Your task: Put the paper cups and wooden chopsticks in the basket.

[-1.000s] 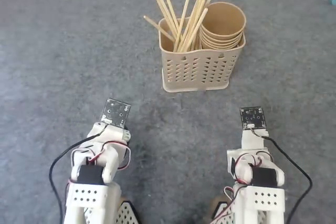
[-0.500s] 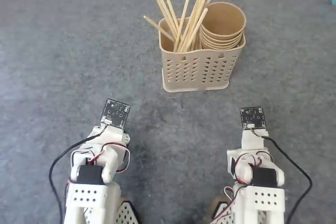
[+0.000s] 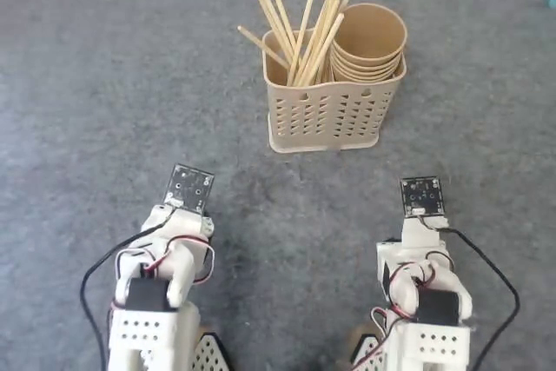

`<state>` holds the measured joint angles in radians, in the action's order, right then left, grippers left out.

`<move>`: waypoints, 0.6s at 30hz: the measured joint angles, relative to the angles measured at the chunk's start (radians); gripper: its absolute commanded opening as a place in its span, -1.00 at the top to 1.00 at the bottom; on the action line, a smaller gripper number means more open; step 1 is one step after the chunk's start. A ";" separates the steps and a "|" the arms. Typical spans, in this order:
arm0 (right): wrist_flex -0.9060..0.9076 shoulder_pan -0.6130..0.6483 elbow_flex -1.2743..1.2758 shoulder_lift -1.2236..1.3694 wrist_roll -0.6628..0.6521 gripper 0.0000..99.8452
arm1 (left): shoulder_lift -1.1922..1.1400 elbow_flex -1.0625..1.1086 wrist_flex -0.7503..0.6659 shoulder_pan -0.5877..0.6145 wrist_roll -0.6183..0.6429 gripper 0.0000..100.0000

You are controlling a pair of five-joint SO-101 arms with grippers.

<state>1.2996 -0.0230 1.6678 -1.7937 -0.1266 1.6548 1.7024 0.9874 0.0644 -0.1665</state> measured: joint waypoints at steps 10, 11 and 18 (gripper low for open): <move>0.005 0.002 0.000 0.000 0.000 0.99 | 0.140 -0.005 0.264 0.000 -0.003 0.97; 0.005 0.002 0.000 0.000 0.000 0.99 | 0.140 -0.005 0.264 0.000 -0.003 0.97; 0.005 0.002 0.000 0.000 0.000 0.99 | 0.140 -0.005 0.264 0.000 -0.003 0.97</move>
<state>1.3042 -0.0215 1.6678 -1.7937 -0.1266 1.7944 1.6978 1.2513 0.0644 -0.1695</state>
